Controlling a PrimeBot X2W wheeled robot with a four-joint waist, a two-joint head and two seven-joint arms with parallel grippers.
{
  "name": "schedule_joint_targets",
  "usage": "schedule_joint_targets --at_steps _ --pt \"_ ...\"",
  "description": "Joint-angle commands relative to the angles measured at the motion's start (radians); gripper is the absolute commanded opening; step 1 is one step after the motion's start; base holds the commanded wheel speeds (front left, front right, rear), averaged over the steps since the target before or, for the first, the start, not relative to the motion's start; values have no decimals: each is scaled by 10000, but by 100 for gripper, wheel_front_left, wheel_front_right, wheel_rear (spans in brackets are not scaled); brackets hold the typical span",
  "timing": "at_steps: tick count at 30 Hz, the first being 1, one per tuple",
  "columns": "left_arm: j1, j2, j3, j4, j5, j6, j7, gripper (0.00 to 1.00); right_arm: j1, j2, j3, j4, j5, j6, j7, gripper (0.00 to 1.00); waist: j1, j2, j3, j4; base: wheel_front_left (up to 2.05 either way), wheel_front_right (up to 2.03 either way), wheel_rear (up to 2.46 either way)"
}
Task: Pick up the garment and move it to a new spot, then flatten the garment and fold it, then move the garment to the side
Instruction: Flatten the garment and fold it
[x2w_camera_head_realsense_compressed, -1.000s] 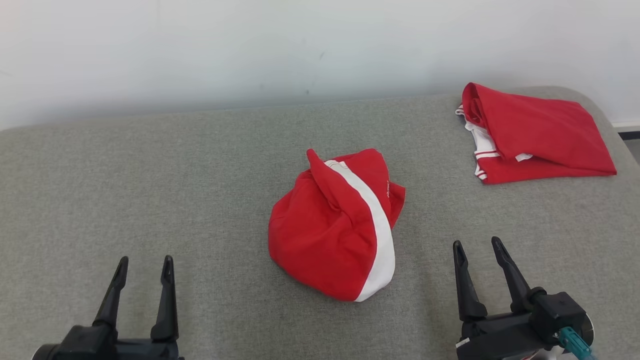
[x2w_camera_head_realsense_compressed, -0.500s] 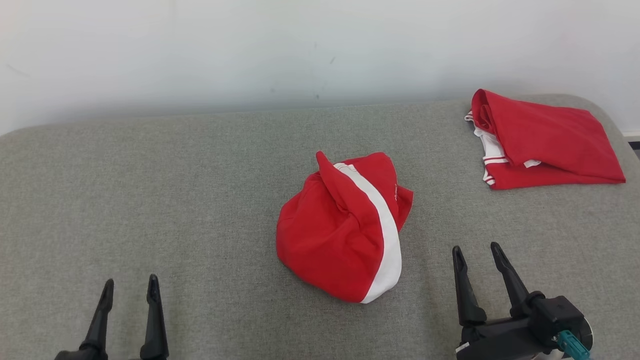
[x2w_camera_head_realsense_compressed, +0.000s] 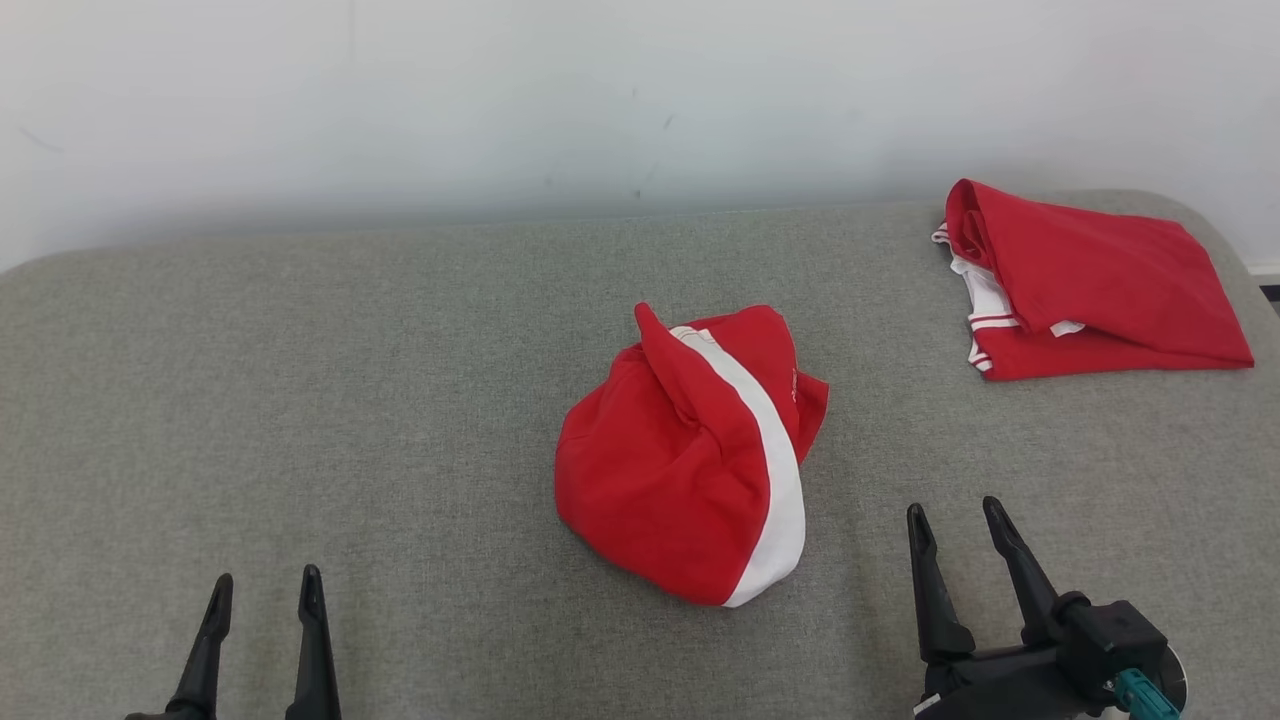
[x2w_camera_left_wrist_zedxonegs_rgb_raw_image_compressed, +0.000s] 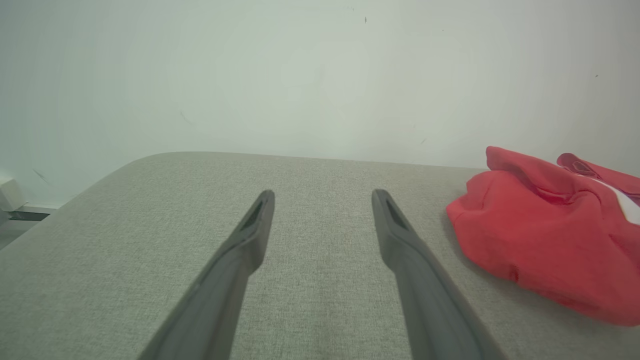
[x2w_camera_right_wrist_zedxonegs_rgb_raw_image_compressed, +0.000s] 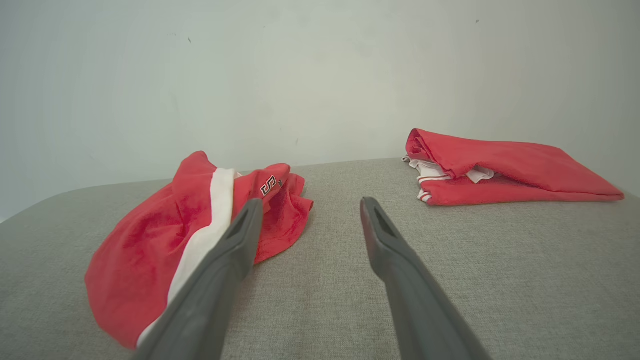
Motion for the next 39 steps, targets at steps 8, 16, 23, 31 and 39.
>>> schedule_joint_targets --at_steps 8,16,23,31,39 --pt "132 -51 -58 -31 241 -35 -22 100 125 15 -24 53 42 -27 -10 100 -1 0 -29 42 0 0 0" --pt "185 -58 -128 14 185 -19 -22 100 126 15 28 87 58 -27 -10 100 -1 0 -65 43 0 0 0" --pt "214 -58 -157 6 179 67 -22 100 134 15 39 107 54 -27 -10 100 -1 0 -78 5 0 0 0" --pt "188 -57 -205 22 162 117 -22 100 127 15 10 121 4 -27 -10 100 -1 0 -94 -6 0 0 0" --pt "240 -58 -241 59 145 151 -23 100 164 15 29 133 -15 -27 -10 100 -1 0 -180 -7 0 0 0"
